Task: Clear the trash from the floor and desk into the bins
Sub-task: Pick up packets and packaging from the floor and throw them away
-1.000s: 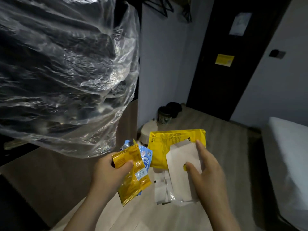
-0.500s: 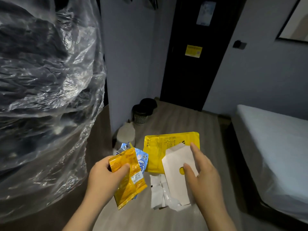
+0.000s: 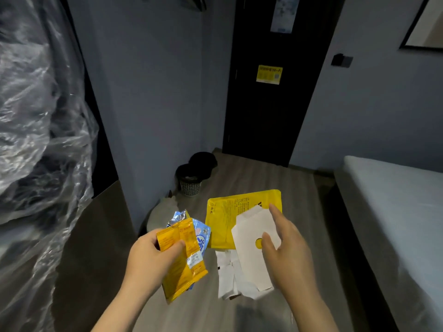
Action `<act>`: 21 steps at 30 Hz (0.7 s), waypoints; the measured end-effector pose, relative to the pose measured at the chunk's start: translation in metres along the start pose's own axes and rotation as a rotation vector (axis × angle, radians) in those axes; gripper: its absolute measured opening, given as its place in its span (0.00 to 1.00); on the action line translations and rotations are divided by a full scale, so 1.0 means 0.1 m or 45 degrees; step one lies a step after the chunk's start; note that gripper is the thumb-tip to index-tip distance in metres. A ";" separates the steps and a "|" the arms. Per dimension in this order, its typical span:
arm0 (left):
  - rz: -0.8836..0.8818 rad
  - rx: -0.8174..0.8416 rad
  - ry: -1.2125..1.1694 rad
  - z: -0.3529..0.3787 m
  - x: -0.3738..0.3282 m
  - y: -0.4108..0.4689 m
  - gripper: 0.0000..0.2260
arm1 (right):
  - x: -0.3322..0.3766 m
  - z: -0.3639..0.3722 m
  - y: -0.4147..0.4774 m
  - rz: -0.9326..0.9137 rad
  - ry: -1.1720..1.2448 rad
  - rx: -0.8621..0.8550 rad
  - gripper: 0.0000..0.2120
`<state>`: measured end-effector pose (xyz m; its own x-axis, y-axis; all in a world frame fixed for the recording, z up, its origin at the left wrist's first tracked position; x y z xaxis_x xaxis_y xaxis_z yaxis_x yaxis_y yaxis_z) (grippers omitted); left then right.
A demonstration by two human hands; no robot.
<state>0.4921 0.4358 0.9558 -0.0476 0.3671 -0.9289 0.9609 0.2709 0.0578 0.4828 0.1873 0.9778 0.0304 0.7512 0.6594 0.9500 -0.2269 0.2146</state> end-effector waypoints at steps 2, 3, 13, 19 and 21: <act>-0.002 0.005 0.030 0.19 -0.04 0.26 0.07 | -0.07 0.04 0.33 -0.014 -0.005 0.019 0.27; -0.006 0.016 0.050 0.27 -0.05 0.37 0.07 | -0.11 0.07 0.48 -0.013 -0.006 0.030 0.28; -0.065 0.060 0.062 0.71 0.12 2.00 0.06 | -0.17 0.73 1.99 -0.009 -0.085 0.047 0.28; -0.127 0.089 0.022 0.66 0.22 3.18 0.06 | 0.14 1.22 2.97 -0.034 -0.133 0.060 0.27; -0.139 0.088 0.043 0.65 0.24 3.52 0.06 | 0.21 1.37 3.26 -0.043 -0.134 0.042 0.27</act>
<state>0.8471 0.4819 0.9303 -0.1612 0.3686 -0.9155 0.9659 0.2496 -0.0696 0.8353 0.2138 0.9626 0.0287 0.8194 0.5725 0.9608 -0.1807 0.2104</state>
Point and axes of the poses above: each hand's wrist, its own y-axis towards the middle knuckle, its own z-axis out of the palm, x = y × z, the point moved 3 cm from there along y, towards the middle knuckle, and after that the axes turned 4 degrees about -y, right-handed, at the moved point
